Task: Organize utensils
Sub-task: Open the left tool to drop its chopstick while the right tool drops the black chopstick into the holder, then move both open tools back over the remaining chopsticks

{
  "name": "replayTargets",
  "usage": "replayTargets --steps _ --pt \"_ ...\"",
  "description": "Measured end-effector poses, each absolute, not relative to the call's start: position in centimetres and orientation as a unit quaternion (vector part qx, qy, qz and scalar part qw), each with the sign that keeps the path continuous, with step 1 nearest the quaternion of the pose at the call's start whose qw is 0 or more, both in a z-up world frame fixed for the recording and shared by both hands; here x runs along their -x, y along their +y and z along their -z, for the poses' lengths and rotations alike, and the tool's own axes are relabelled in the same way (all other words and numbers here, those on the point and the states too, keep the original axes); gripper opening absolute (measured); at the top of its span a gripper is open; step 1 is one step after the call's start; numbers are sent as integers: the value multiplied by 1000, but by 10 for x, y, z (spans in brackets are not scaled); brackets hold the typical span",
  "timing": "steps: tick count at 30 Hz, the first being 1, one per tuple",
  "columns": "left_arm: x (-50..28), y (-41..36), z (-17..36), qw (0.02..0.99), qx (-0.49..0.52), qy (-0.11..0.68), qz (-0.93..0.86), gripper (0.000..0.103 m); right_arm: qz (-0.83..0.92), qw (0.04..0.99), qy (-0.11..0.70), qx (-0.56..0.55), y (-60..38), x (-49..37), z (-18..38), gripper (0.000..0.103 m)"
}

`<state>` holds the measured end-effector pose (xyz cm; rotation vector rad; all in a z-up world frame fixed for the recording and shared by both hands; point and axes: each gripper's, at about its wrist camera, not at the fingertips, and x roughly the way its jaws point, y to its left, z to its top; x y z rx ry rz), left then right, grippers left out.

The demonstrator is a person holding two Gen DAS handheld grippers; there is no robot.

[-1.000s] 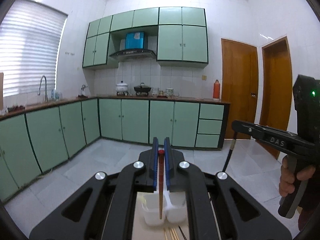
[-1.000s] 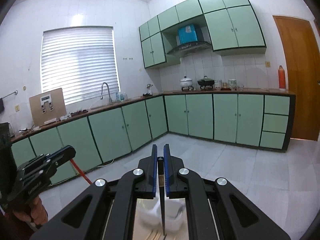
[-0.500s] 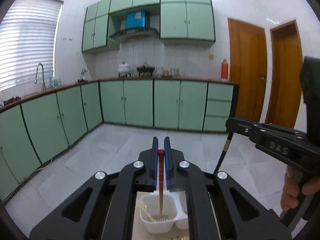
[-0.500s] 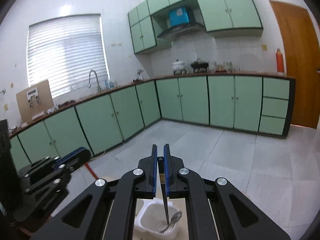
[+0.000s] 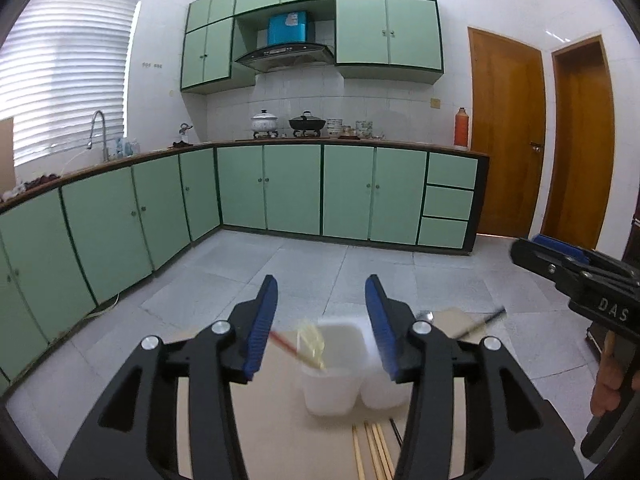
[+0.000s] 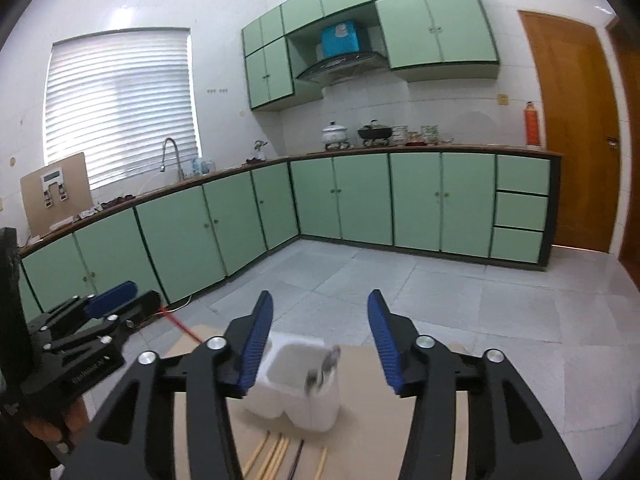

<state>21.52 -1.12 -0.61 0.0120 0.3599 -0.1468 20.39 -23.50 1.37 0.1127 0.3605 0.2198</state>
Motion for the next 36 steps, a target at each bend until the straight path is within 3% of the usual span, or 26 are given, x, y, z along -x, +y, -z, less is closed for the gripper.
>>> replayTargets --steps 6,14,25,36 --pt "-152 -4 50 980 0 193 51 47 -48 984 166 -39 -233 -126 41 58" --pt "-93 13 119 960 12 276 40 47 -23 969 242 -33 -221 -57 115 57" --pt "-62 6 161 951 -6 306 46 47 -36 952 299 -52 -206 -24 160 32" --pt "-57 1 183 940 -2 336 53 47 -60 939 335 -46 -185 -18 181 26"
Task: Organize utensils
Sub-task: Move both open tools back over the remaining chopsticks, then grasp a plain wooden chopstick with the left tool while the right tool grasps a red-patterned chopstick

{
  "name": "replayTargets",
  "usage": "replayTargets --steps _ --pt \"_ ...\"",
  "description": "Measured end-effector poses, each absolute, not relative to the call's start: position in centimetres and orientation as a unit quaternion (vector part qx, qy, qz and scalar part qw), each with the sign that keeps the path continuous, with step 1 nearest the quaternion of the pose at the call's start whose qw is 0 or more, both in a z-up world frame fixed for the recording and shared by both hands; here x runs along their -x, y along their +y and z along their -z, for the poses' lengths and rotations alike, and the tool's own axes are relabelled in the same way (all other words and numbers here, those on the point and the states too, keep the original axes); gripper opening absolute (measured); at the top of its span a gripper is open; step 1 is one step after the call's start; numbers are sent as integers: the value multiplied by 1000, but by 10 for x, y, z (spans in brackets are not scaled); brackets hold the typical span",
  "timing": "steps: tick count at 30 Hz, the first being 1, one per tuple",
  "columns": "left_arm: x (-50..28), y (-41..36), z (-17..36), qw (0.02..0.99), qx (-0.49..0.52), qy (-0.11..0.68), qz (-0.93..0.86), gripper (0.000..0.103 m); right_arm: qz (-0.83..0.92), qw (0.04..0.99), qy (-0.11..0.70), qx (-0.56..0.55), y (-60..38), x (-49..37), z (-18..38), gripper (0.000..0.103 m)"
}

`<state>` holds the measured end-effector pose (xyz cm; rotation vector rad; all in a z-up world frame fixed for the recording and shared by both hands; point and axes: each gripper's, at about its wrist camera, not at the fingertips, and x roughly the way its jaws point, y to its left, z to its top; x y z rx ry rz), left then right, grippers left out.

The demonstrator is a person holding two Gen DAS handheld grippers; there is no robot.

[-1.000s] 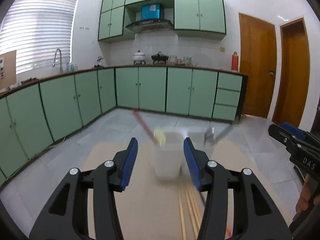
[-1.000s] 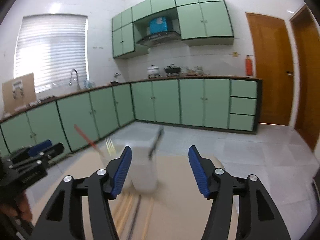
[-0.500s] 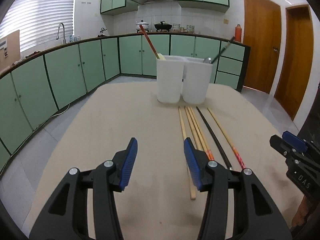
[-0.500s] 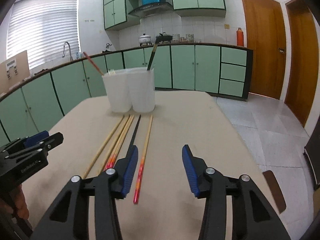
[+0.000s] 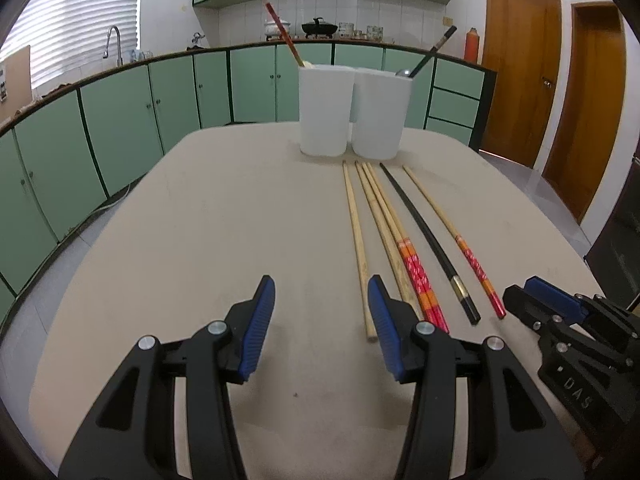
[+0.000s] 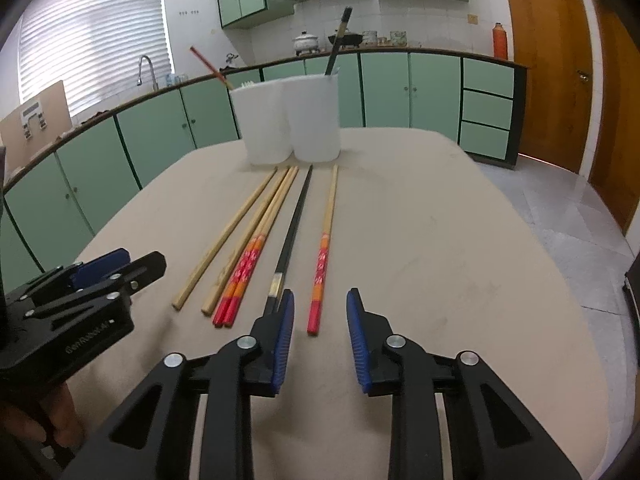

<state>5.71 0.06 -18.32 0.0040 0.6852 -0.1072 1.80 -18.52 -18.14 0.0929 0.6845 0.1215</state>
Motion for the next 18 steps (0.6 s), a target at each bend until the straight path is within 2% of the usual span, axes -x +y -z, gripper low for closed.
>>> replayTargets --steps 12,15,18 --pt "-55 -6 190 938 5 341 58 47 -55 930 362 -31 -176 -28 192 15" --pt "-56 -6 191 937 7 343 59 47 -57 928 366 -35 -178 -31 193 6" --pt "-56 -8 191 937 3 345 61 48 -59 928 365 -38 -179 -32 192 6"
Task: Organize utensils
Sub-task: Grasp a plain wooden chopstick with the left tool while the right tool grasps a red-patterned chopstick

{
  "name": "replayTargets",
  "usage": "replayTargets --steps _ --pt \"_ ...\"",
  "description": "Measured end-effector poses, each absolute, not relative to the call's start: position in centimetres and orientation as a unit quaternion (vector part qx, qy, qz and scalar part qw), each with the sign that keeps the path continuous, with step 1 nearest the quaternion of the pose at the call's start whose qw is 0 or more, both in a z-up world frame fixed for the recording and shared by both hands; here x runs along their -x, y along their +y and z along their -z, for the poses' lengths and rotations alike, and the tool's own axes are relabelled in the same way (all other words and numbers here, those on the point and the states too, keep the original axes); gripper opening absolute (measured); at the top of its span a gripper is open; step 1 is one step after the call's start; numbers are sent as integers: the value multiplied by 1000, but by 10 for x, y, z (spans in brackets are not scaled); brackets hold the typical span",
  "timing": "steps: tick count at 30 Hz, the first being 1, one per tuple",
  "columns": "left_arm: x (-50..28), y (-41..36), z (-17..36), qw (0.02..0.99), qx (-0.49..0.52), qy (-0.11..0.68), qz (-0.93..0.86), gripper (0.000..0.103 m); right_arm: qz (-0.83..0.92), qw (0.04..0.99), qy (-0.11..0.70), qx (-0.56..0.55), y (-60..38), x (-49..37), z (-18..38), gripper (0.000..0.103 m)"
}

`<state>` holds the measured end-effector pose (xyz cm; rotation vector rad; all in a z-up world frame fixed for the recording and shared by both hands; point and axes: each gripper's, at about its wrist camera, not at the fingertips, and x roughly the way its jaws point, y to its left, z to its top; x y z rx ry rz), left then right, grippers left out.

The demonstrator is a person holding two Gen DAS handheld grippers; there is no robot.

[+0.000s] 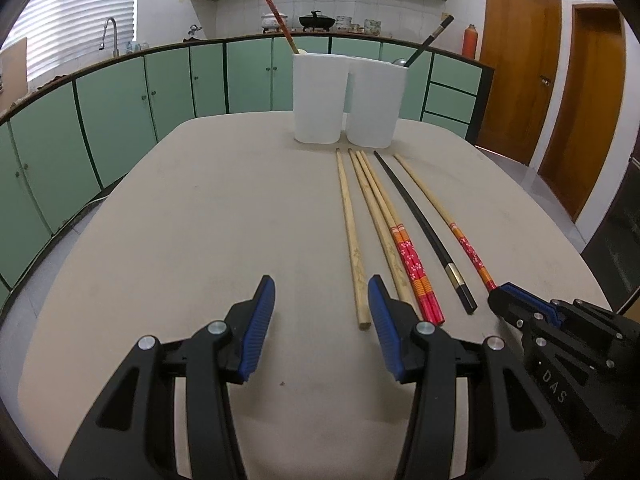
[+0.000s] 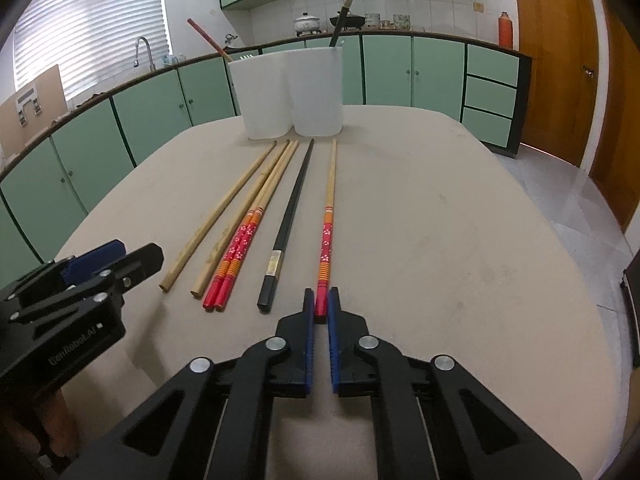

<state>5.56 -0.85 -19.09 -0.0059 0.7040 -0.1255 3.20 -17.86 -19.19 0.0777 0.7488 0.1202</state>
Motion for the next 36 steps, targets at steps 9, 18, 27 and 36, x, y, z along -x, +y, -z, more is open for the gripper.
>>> replayTargets --steps 9,18,27,36 --pt "-58 -16 197 929 -10 362 69 49 -50 930 362 -43 -186 -31 190 6" --pt "-60 -22 202 923 -19 379 68 39 -52 931 358 -57 -193 -32 187 6" --pt "-61 -33 203 924 -37 376 59 10 -52 931 356 -61 -194 -32 188 6" --pt "-60 -26 196 926 -12 371 65 6 -52 936 345 -47 -193 -27 180 6"
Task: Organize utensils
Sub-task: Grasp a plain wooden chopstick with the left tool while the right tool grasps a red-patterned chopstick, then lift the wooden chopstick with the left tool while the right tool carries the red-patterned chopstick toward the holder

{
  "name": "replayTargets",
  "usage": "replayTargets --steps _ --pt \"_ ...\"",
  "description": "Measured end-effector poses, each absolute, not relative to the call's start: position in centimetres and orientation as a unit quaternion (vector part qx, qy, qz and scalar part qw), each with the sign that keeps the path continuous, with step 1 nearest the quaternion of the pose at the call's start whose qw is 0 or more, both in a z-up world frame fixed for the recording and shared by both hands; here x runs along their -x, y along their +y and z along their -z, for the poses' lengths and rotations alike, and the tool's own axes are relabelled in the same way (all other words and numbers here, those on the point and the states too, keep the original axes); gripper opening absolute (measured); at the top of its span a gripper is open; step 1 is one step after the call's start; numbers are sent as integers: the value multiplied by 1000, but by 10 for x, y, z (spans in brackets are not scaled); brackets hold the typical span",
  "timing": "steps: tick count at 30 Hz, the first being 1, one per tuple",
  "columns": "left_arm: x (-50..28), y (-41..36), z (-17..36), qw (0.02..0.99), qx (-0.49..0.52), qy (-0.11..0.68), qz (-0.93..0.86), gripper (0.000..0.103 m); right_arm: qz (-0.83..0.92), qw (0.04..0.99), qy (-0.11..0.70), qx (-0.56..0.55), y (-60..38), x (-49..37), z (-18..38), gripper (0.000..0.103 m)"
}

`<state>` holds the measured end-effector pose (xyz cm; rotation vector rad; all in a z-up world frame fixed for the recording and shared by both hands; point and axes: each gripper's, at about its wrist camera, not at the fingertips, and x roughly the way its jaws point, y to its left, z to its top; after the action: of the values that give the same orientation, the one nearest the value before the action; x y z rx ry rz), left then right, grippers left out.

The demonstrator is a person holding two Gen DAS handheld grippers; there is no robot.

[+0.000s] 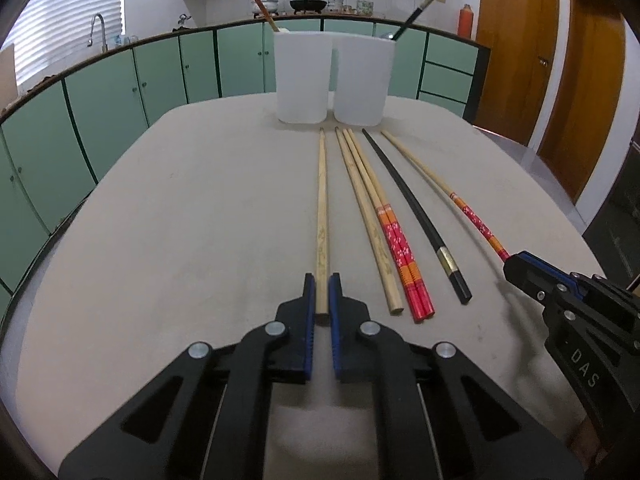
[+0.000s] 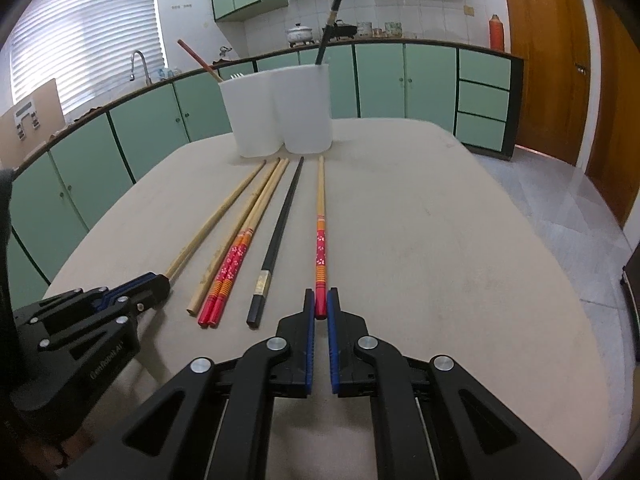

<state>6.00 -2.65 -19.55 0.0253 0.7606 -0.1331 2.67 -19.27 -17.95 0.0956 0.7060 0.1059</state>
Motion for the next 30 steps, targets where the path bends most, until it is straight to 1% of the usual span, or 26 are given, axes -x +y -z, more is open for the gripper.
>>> replayTargets --steps 10,22,25,30 --pt "-42 -28 154 950 -54 301 57 6 -50 948 312 -31 -198 -25 148 6" --pt "-51 -7 77 973 -18 223 54 6 -82 964 252 -28 -209 -34 69 6" --pt "-59 -5 60 976 -8 207 58 6 -89 964 249 -27 -208 -42 51 6" --pt "-72 -2 37 979 6 193 69 6 -116 960 249 -56 -215 -66 18 6"
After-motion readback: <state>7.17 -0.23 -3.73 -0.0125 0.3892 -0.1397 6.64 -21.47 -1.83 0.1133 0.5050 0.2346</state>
